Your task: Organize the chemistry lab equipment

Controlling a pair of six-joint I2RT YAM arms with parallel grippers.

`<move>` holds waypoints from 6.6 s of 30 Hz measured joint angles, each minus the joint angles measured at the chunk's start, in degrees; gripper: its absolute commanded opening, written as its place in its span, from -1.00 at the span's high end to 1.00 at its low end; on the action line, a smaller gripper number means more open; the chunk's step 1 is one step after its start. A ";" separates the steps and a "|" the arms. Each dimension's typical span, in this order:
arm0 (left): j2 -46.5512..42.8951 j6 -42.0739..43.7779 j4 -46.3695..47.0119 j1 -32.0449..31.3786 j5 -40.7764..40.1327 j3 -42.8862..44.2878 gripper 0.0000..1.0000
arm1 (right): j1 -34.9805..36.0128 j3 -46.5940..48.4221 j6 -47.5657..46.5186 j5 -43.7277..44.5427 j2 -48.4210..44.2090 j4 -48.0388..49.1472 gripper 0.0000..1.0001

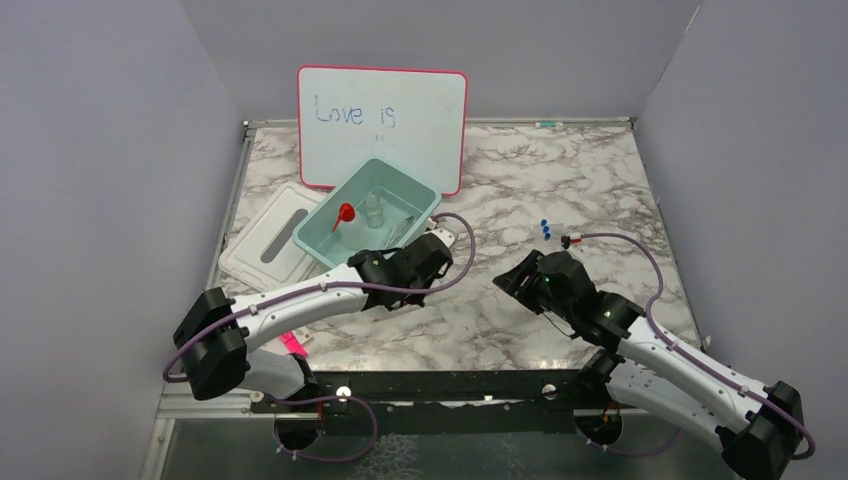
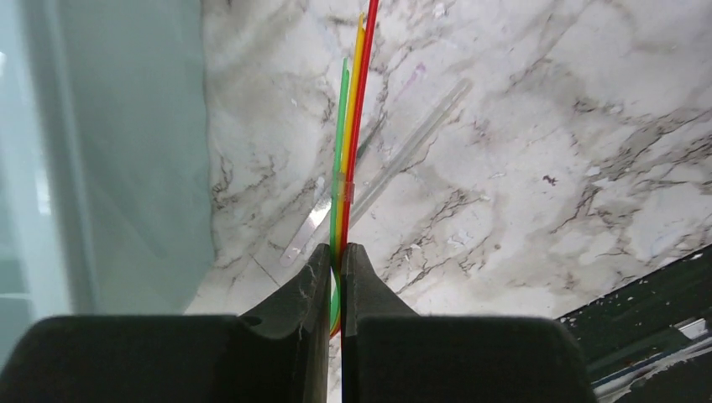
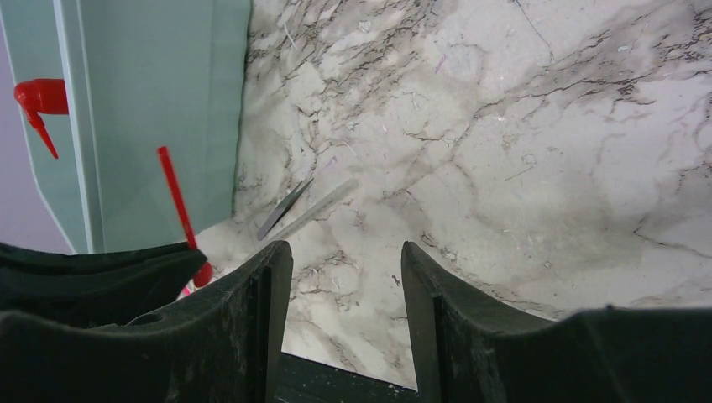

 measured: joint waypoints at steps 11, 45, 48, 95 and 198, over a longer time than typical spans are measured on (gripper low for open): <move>0.11 9.01 -2.64 4.90 -4.44 17.90 0.84 | 0.00 -0.02 0.00 -0.63 0.33 0.42 -0.08; 11.32 20.17 -1.16 28.24 15.87 10.40 0.21 | 0.00 -0.68 0.00 -0.87 -0.87 0.98 -0.09; 11.21 20.15 -1.68 28.39 15.89 13.07 0.20 | 0.00 -0.68 -0.24 -0.90 -0.37 1.25 -0.09; -23.56 8.15 11.78 28.13 39.30 1.62 -0.09 | 10.19 27.32 -2.51 1.90 53.88 -0.87 0.48; -1.07 14.05 11.10 13.97 26.14 14.75 1.00 | 9.79 20.55 -15.23 13.99 2.45 0.76 -0.21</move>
